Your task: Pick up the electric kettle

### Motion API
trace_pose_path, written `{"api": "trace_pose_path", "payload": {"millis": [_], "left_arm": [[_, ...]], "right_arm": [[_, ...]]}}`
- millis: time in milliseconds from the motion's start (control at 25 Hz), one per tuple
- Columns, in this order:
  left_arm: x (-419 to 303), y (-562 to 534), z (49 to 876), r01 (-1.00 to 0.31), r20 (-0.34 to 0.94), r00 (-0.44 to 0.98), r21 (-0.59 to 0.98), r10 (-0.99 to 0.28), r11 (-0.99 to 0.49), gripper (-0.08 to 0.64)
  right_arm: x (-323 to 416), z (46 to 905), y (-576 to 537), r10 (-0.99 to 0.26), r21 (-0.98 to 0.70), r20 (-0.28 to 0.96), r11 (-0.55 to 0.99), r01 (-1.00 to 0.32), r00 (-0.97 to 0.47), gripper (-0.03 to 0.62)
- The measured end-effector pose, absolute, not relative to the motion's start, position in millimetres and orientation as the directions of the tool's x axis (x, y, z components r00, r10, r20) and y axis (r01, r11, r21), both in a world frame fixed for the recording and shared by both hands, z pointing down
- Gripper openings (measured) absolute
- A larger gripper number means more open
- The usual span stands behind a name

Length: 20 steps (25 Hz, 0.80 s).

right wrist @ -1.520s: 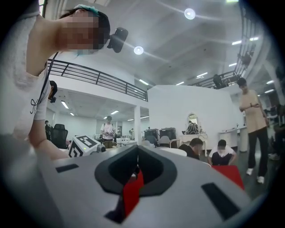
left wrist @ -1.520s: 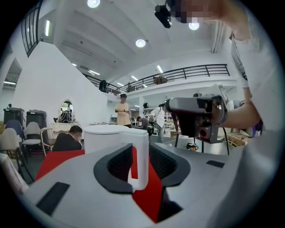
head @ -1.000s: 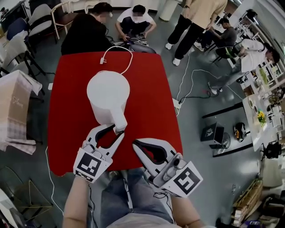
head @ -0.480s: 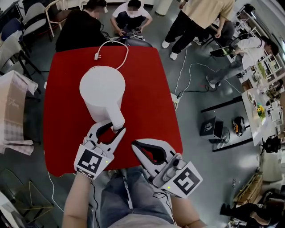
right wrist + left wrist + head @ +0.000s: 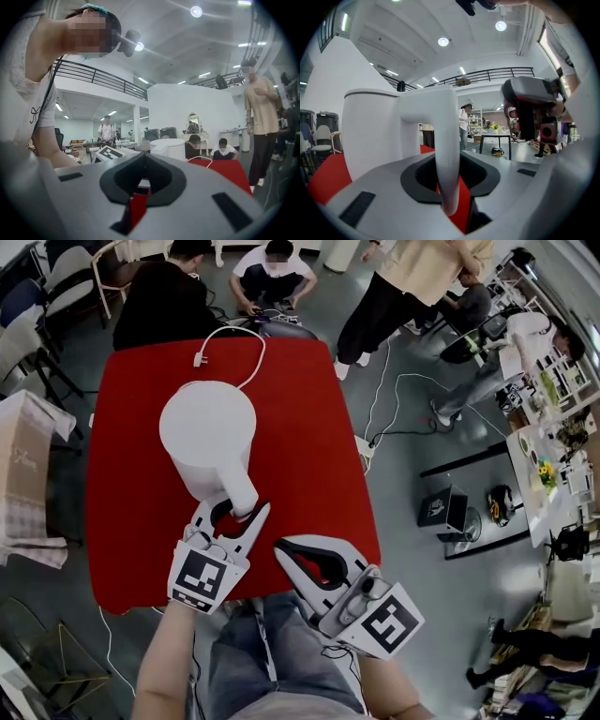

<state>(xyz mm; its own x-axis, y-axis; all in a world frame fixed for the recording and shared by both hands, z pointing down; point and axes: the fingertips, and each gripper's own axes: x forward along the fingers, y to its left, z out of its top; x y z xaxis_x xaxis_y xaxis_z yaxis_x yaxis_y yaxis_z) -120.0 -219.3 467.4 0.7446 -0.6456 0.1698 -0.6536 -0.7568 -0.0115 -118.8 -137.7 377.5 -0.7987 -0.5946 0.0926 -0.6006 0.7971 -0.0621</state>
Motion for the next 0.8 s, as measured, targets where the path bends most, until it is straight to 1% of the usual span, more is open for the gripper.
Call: {"api": "trace_pose_path", "payload": {"millis": [40, 120, 320, 640, 800], "left_arm": [[-119, -221, 467, -0.658, 0.169, 0.742, -0.002, -0.649, -0.753, 0.103], [-118, -222, 467, -0.667, 0.168, 0.736, 0.012, -0.656, -0.745, 0.1], [-119, -220, 467, -0.687, 0.171, 0.713, -0.028, -0.68, -0.726, 0.094], [-123, -223, 462, -0.697, 0.189, 0.69, -0.088, -0.699, -0.711, 0.095], [-118, -222, 441, -0.684, 0.163, 0.705, -0.102, -0.69, -0.722, 0.109]], "right_arm": [[-116, 377, -138, -0.595, -0.063, 0.092, 0.797, -0.601, -0.798, 0.008], [-112, 378, -138, -0.596, -0.062, 0.093, 0.796, -0.602, -0.798, 0.008], [-110, 377, -136, -0.595, -0.06, 0.092, 0.797, -0.601, -0.799, 0.008], [-105, 373, -136, -0.599, -0.044, 0.099, 0.795, -0.605, -0.795, 0.008], [-101, 369, -137, -0.601, -0.035, 0.094, 0.795, -0.606, -0.794, 0.008]]}}
